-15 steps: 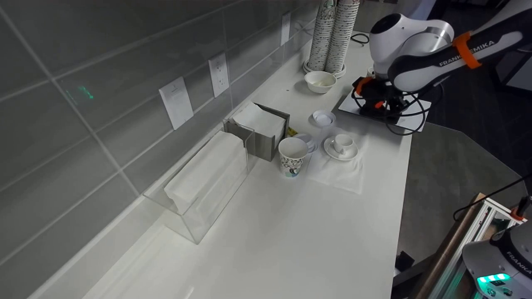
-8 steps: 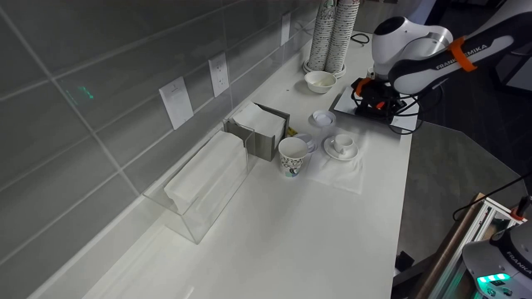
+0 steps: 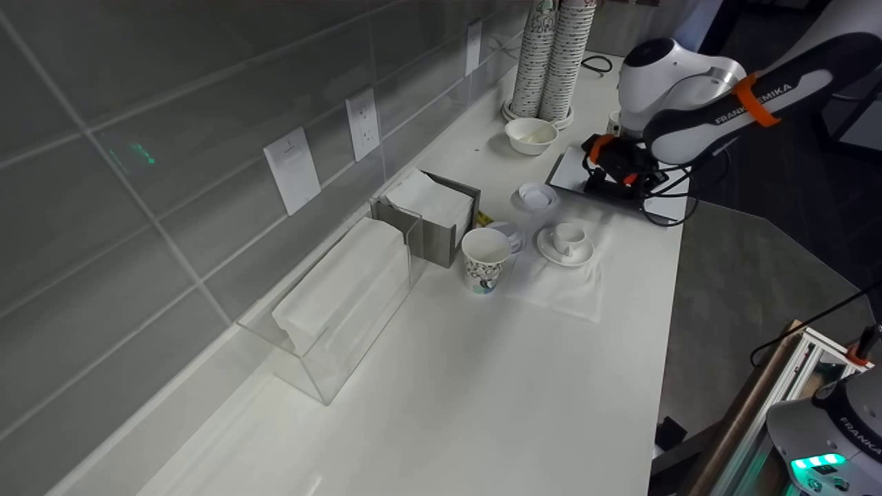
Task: Pick up the black and white object, pour the items on the black and white object onto the kitchen counter, place the black and object on the right side of the kitchen counter
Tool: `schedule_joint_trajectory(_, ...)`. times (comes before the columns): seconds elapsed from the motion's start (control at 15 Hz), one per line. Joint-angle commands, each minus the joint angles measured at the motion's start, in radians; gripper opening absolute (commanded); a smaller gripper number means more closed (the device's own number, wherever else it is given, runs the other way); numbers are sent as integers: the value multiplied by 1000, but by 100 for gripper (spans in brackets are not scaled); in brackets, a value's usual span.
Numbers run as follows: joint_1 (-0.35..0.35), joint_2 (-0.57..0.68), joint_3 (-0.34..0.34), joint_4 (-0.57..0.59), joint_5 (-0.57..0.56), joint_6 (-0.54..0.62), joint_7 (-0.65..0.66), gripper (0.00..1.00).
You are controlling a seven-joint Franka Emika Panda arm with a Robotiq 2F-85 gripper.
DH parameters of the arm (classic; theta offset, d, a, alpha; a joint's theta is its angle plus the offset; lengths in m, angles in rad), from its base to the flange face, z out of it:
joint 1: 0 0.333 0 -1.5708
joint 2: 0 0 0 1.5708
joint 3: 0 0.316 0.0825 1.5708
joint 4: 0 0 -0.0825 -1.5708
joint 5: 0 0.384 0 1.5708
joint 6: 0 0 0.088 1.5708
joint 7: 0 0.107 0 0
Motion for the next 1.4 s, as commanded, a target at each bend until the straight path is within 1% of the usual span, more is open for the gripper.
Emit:
schedule_joint_trajectory(0.0,-12,14,-17,8,32,52,-43,7)
schedule_joint_trajectory(0.67,-23,57,-63,39,51,97,-128,7)
schedule_joint_trajectory(1.07,-46,83,-112,54,27,199,-191,7)
schedule_joint_trajectory(1.33,-54,107,-134,86,47,236,-237,7)
